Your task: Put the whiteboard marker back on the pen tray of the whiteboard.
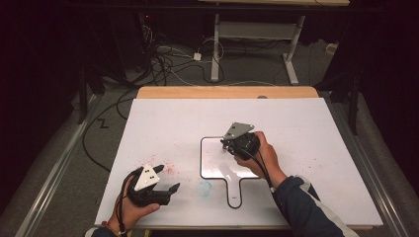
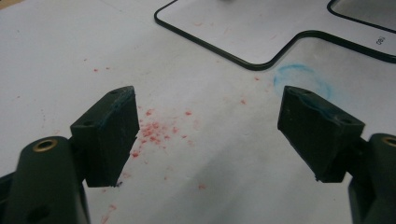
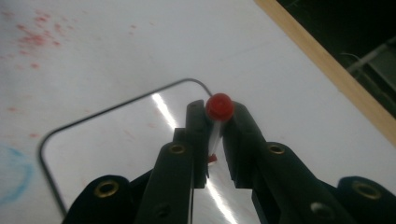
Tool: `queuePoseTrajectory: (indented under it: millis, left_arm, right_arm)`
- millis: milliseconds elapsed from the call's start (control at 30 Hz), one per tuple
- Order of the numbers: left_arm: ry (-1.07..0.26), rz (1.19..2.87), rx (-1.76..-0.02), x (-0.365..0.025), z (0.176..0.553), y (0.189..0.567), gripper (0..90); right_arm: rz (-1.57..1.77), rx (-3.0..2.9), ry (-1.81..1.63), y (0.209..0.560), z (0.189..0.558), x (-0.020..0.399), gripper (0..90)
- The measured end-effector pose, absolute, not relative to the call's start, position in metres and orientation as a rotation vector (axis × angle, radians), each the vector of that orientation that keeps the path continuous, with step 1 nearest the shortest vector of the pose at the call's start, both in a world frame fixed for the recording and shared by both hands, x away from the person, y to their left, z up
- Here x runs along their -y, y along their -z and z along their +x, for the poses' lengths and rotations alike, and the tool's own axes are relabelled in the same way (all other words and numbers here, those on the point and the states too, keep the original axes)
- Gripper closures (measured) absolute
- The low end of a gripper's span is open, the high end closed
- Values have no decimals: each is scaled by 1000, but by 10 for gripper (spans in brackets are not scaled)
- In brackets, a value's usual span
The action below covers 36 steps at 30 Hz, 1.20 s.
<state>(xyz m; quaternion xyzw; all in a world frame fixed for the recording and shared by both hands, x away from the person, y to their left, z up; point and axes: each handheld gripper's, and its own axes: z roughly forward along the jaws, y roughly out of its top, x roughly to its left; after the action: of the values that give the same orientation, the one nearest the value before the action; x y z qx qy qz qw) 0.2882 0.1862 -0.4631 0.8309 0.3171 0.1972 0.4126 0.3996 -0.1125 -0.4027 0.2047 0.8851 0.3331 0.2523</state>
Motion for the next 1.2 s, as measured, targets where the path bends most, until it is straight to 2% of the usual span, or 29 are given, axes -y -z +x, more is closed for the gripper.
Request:
queuePoseTrajectory:
  millis: [133, 367, 633, 933, 1200]
  left_arm:
    - [-493, 2090, -797, -186, 288, 463, 196]
    - [-490, 2090, -800, -185, 289, 463, 196]
    - [-483, 2101, -792, -182, 290, 464, 196]
    - [-481, 2101, -797, -183, 289, 464, 196]
    - [-476, 2114, -787, -180, 290, 465, 196]
  right_arm:
    - [558, -2413, -879, 401, 397, 113, 816]
    - [676, -2378, -773, 396, 405, 140, 816]
    - [612, -2406, -821, 398, 399, 125, 815]
    - [767, -2327, -704, 395, 412, 169, 815]
    - [686, -2400, -836, 396, 399, 146, 815]
